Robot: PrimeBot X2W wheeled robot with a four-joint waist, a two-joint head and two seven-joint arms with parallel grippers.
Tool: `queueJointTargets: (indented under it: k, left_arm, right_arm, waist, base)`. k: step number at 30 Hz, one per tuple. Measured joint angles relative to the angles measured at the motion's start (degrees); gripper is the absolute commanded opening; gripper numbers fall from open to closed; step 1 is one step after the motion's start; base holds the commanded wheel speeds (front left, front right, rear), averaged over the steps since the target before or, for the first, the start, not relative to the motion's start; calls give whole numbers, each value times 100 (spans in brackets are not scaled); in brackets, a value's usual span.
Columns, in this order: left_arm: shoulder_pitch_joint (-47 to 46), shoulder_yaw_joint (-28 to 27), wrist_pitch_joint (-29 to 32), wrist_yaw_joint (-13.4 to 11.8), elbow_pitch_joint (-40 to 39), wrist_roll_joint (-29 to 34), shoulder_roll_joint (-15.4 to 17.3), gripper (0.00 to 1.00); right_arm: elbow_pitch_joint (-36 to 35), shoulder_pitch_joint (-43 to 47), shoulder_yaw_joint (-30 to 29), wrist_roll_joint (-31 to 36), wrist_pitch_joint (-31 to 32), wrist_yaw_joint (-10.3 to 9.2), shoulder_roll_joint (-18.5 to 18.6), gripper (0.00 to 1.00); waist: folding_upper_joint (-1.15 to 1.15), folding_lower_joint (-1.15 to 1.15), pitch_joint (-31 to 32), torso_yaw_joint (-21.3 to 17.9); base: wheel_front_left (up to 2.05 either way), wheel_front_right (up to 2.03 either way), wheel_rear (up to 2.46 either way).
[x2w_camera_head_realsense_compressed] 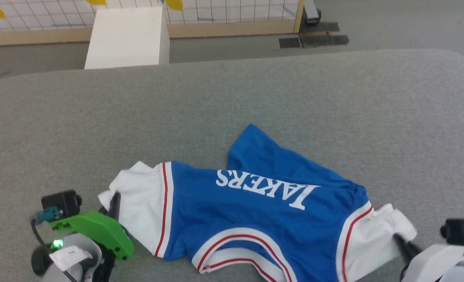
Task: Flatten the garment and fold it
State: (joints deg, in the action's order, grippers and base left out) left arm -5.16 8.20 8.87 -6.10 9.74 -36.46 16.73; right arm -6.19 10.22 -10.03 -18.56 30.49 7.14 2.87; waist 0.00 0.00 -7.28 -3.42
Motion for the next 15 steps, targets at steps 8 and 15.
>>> queueJointTargets:
  k: [8,15]
  left_arm:
    - [-511,-220,822,357,-1310,-687,341,0]
    - [-2399,-465,1543,100,-1737,-928,614,0]
  right_arm:
    - [-1209,-1257,324,789,814,0,204,0]
    - [-1116,-3800,838,1092,1386,10,855,0]
  waist:
    - [0,0,-13,81]
    - [0,0,-458,122]
  base:
    - [0,0,0]
    - [0,0,0]
